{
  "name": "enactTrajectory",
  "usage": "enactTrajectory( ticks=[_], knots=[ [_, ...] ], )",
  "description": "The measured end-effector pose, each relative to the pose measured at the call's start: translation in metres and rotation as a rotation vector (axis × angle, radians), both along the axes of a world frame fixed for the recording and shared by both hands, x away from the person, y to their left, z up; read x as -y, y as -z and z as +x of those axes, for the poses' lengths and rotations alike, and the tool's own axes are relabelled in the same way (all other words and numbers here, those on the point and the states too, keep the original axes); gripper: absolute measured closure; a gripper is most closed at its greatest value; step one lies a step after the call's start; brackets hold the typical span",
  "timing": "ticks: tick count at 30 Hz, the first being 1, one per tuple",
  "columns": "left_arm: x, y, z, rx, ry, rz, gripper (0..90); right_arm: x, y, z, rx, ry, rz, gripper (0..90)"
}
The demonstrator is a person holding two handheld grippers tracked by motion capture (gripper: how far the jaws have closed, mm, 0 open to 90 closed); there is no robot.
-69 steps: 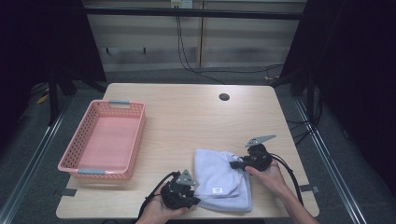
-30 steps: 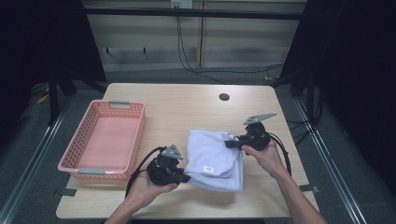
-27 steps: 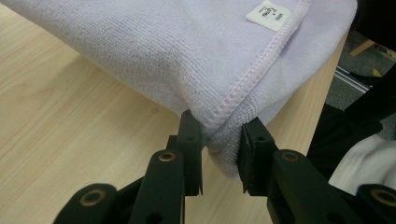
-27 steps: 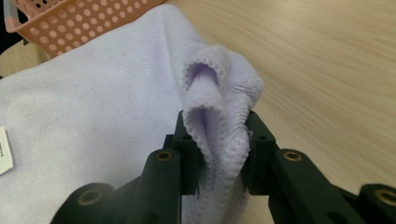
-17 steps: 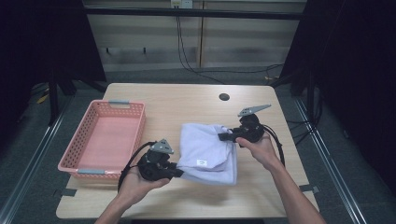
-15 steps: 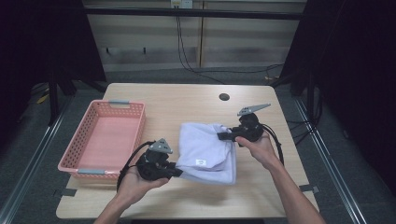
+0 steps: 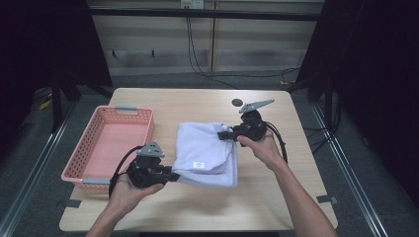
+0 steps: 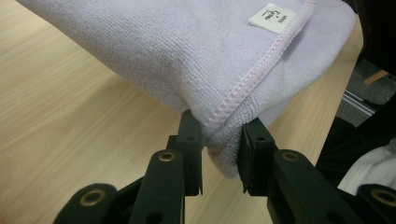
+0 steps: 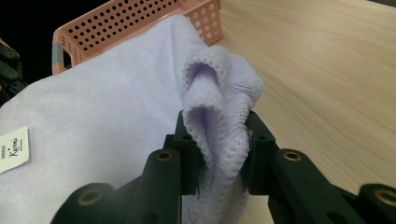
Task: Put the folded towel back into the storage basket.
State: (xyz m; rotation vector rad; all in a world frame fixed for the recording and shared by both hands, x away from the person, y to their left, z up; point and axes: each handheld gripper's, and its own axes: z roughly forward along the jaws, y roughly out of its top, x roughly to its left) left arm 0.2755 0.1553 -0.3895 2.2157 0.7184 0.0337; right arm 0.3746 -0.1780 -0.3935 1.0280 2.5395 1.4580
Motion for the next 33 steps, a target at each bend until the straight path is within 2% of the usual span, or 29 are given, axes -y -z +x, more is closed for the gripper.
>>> enactTrajectory(
  ticks=[3,7,12,17,22,29,33],
  knots=[
    [-0.004,-0.003,0.001,0.007,-0.009,0.008,73.1,-0.006,-0.003,0.004,0.001,-0.004,0.006,72.3],
    [-0.016,-0.007,0.002,0.020,-0.039,-0.007,73.1,-0.015,-0.007,0.009,0.010,-0.011,0.017,72.3],
    [-0.035,-0.010,0.004,0.021,-0.074,-0.004,73.2,-0.037,-0.014,0.019,0.014,-0.037,0.025,72.3],
    [-0.053,-0.014,0.006,0.024,-0.102,-0.019,73.2,-0.051,-0.016,0.025,0.015,-0.062,0.028,72.3],
    [-0.069,-0.019,0.008,0.038,-0.131,-0.012,73.2,-0.070,-0.022,0.035,0.021,-0.084,0.036,72.3],
    [-0.088,-0.018,0.010,0.032,-0.167,-0.026,73.3,-0.087,-0.025,0.042,0.022,-0.108,0.045,72.3],
    [-0.097,-0.020,0.011,0.032,-0.182,-0.020,73.3,-0.100,-0.026,0.049,0.019,-0.124,0.050,72.4]
  ],
)
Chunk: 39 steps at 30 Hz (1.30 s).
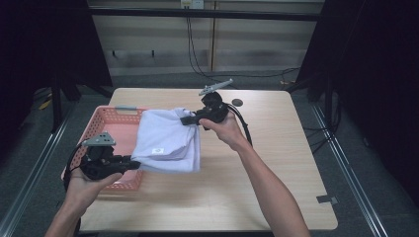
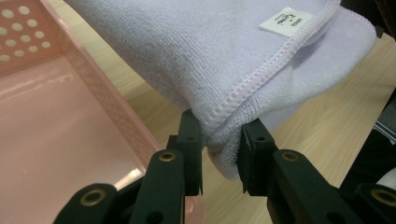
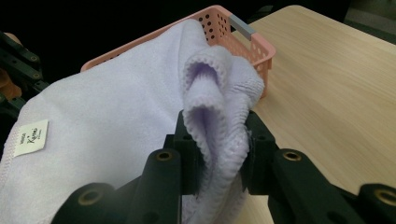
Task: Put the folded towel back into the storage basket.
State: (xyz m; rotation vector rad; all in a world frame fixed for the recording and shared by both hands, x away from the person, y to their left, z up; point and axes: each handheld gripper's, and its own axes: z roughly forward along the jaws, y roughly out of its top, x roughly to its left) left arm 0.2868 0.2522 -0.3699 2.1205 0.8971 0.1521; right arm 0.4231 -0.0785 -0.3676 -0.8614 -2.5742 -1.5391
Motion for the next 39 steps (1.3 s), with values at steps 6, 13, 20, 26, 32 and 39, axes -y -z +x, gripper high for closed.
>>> enactTrajectory(
  ticks=[6,13,20,26,32,39],
  knots=[
    [-0.006,-0.003,0.002,0.000,-0.011,0.008,73.3,-0.009,-0.002,0.006,-0.007,-0.007,-0.003,72.4],
    [-0.019,-0.002,0.004,-0.005,-0.039,0.004,73.3,-0.022,-0.006,0.014,-0.005,-0.025,-0.014,72.4],
    [-0.035,-0.006,0.005,-0.002,-0.071,0.010,73.3,-0.040,-0.010,0.020,-0.004,-0.038,-0.011,72.4],
    [-0.049,-0.005,0.006,-0.005,-0.095,0.012,73.3,-0.057,-0.011,0.024,-0.008,-0.053,-0.010,72.5],
    [-0.061,-0.007,0.008,-0.010,-0.122,0.025,73.3,-0.070,-0.011,0.029,-0.008,-0.052,-0.013,72.4],
    [-0.078,-0.006,0.009,-0.019,-0.166,0.020,73.4,-0.089,-0.010,0.032,-0.011,-0.054,-0.015,72.5]
  ],
)
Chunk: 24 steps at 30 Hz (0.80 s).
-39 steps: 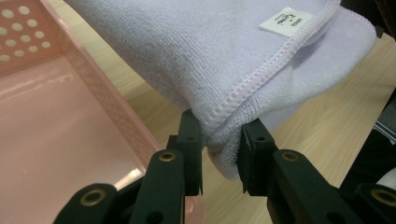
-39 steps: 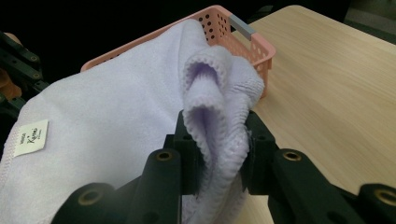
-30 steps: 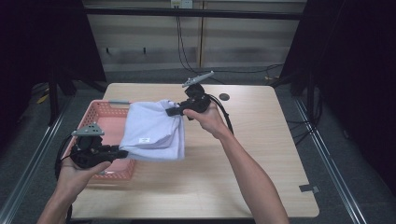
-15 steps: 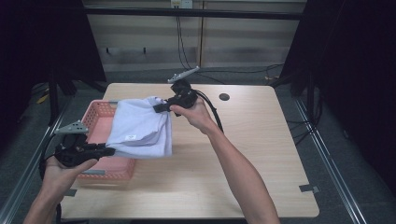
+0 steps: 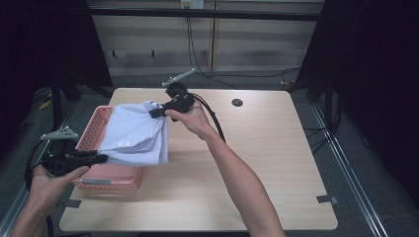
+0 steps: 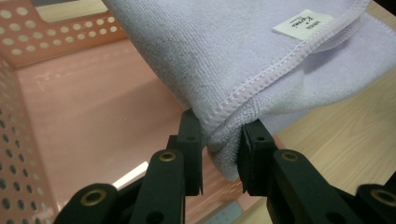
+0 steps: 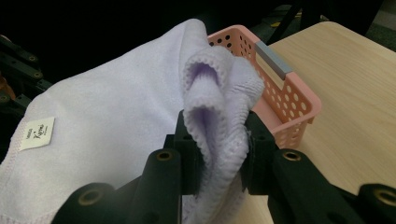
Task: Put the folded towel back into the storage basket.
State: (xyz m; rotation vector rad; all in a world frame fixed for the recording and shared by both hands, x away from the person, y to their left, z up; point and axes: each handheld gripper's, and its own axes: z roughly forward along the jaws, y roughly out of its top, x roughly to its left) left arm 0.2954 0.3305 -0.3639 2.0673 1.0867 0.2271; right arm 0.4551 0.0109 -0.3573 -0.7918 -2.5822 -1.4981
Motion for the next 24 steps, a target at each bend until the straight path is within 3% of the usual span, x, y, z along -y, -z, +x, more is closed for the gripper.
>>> enactTrajectory(
  ticks=[13,16,24],
  knots=[
    [-0.042,0.000,-0.001,-0.015,-0.075,-0.003,73.5,-0.045,0.005,0.004,-0.016,-0.005,0.002,72.4],
    [-0.053,0.002,-0.004,-0.025,-0.092,-0.008,73.5,-0.057,0.009,0.005,-0.032,-0.028,0.000,72.4],
    [-0.067,0.008,-0.001,-0.049,-0.126,0.019,73.5,-0.074,0.020,0.007,-0.052,-0.021,-0.005,72.5]
  ],
)
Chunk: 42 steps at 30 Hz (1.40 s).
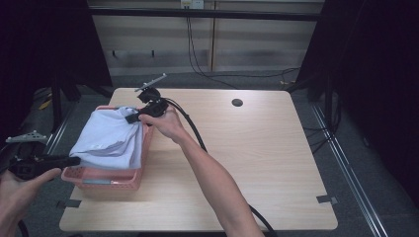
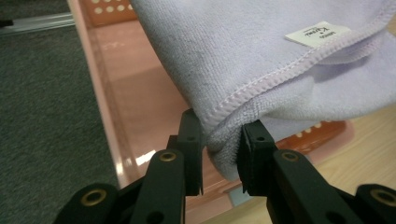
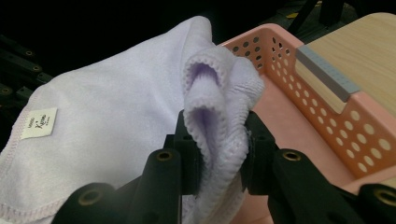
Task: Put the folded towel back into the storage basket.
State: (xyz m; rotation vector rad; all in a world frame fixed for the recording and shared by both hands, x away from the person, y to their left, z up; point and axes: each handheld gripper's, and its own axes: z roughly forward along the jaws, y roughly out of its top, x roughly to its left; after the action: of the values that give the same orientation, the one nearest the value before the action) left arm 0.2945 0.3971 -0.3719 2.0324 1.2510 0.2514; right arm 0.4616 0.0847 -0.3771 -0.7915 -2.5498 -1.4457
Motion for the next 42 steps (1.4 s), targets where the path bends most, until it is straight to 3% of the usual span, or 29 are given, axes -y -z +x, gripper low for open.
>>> enactTrajectory(
  ticks=[9,24,27,33,35,36,37,41,42],
  knots=[
    [-0.018,0.016,0.004,-0.037,-0.049,-0.013,73.5,-0.019,0.015,-0.001,-0.024,0.016,-0.001,72.4],
    [-0.009,0.039,0.010,-0.090,-0.048,0.018,72.0,-0.019,0.049,0.005,-0.064,0.034,-0.025,70.9],
    [-0.009,0.041,0.011,-0.090,-0.066,0.004,70.3,-0.018,0.052,0.005,-0.066,0.031,-0.027,69.8],
    [-0.004,0.046,0.015,-0.115,-0.060,0.025,66.2,-0.016,0.056,0.008,-0.060,0.045,-0.059,63.6],
    [-0.003,0.048,0.015,-0.114,-0.072,0.031,61.6,-0.014,0.058,0.009,-0.059,0.062,-0.062,57.4],
    [-0.003,0.048,0.015,-0.119,-0.079,0.029,57.9,-0.013,0.059,0.010,-0.067,0.070,-0.071,47.6],
    [-0.003,0.049,0.014,-0.124,-0.061,0.042,56.5,-0.012,0.059,0.011,-0.060,0.082,-0.078,46.8],
    [-0.002,0.047,0.010,-0.109,-0.043,0.037,49.9,-0.005,0.057,0.013,-0.058,0.108,-0.053,42.4],
    [-0.002,0.045,0.009,-0.093,-0.058,0.043,47.8,-0.004,0.057,0.014,-0.052,0.103,-0.056,42.3]
  ],
)
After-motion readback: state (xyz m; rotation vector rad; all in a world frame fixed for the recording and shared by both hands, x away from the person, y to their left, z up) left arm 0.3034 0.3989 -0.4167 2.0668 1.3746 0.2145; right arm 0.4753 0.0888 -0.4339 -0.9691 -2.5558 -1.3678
